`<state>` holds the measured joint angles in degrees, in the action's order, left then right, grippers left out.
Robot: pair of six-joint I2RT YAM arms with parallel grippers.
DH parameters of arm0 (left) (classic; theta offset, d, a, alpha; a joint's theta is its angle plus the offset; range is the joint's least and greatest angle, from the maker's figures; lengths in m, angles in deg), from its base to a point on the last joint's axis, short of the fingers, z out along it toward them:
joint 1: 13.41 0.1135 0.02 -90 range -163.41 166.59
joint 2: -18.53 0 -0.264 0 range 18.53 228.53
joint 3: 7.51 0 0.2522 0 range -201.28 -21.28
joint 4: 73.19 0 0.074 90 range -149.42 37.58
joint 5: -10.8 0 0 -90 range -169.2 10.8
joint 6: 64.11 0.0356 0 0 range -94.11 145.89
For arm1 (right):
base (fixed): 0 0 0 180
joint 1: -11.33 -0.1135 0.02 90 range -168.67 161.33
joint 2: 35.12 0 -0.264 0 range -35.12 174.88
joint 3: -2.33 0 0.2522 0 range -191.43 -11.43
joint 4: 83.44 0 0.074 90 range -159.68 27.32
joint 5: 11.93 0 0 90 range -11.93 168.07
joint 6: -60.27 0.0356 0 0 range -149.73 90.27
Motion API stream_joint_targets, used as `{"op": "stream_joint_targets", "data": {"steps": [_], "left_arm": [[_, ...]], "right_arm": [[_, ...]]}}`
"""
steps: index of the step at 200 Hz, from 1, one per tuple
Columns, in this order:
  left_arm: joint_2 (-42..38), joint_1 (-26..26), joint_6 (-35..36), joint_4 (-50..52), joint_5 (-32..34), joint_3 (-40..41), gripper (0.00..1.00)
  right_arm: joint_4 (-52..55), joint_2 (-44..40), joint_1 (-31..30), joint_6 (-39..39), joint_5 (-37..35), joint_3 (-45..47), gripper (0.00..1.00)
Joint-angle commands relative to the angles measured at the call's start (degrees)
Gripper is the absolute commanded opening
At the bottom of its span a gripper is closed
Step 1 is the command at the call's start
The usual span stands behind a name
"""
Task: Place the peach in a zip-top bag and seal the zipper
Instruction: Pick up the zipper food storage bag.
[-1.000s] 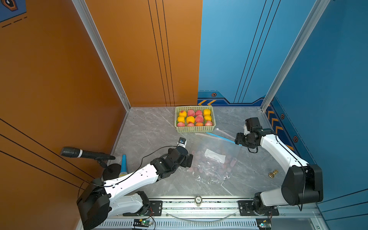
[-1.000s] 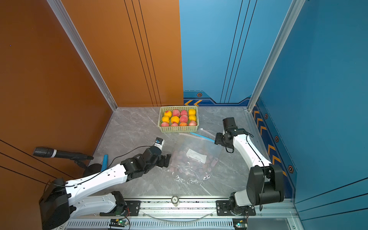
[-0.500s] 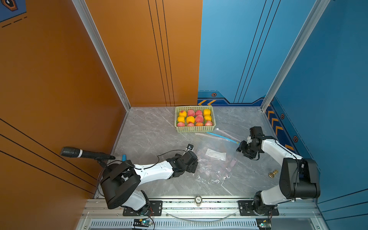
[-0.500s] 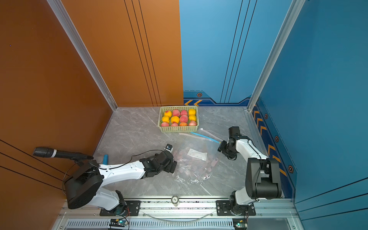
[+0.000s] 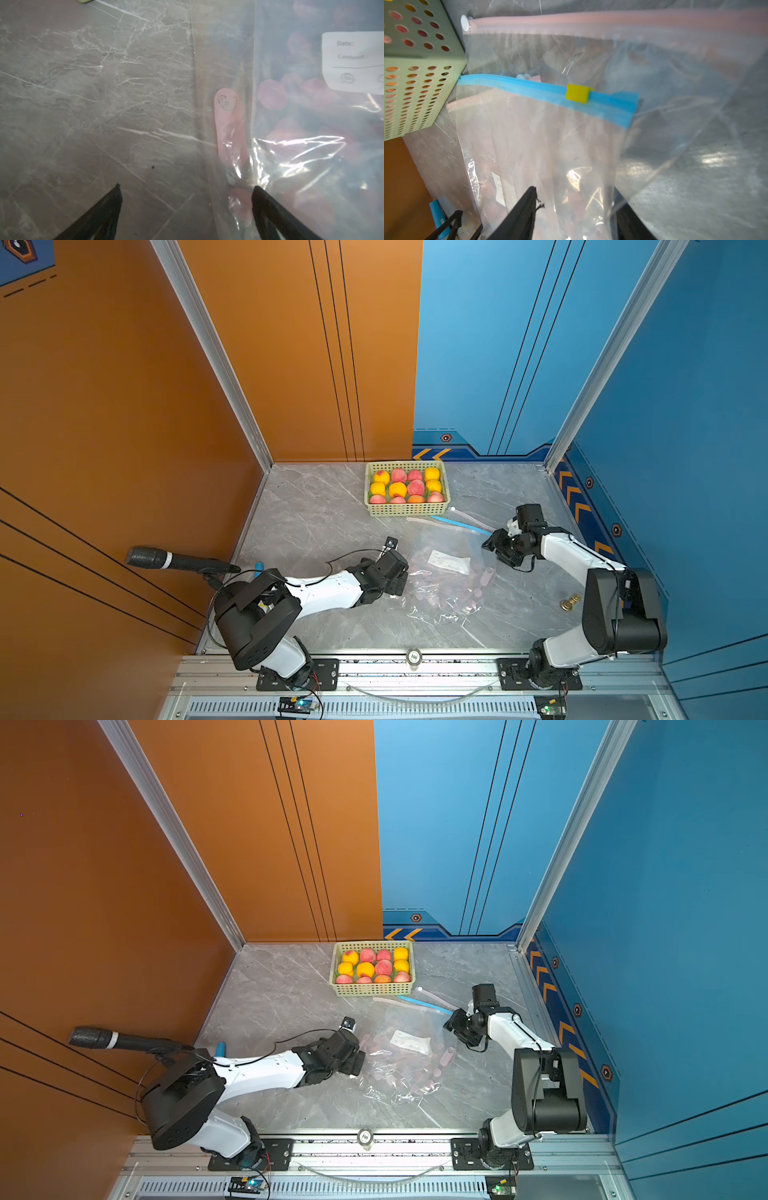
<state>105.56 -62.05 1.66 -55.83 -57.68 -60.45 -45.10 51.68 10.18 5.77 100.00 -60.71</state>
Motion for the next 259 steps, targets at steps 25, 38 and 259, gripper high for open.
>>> {"op": "stream_joint_targets", "data": {"steps": [25,38,259], "left_arm": [[0.86,0.61,1.22,-0.33,0.55,-1.43,0.98],[1.45,0.62,1.04,-0.62,0.21,-1.6,0.98],[-10.69,-0.02,-4.34,9.61,6.4,-4.51,0.98]], "right_arm": [[9.19,-5.83,0.35,-0.09,-11.09,-3.26,0.68],[10.22,-8.58,0.31,0.38,-12.21,-3.21,0.7],[-10.46,-12.35,-7.34,5.71,-3.05,7.72,0.09]]}}
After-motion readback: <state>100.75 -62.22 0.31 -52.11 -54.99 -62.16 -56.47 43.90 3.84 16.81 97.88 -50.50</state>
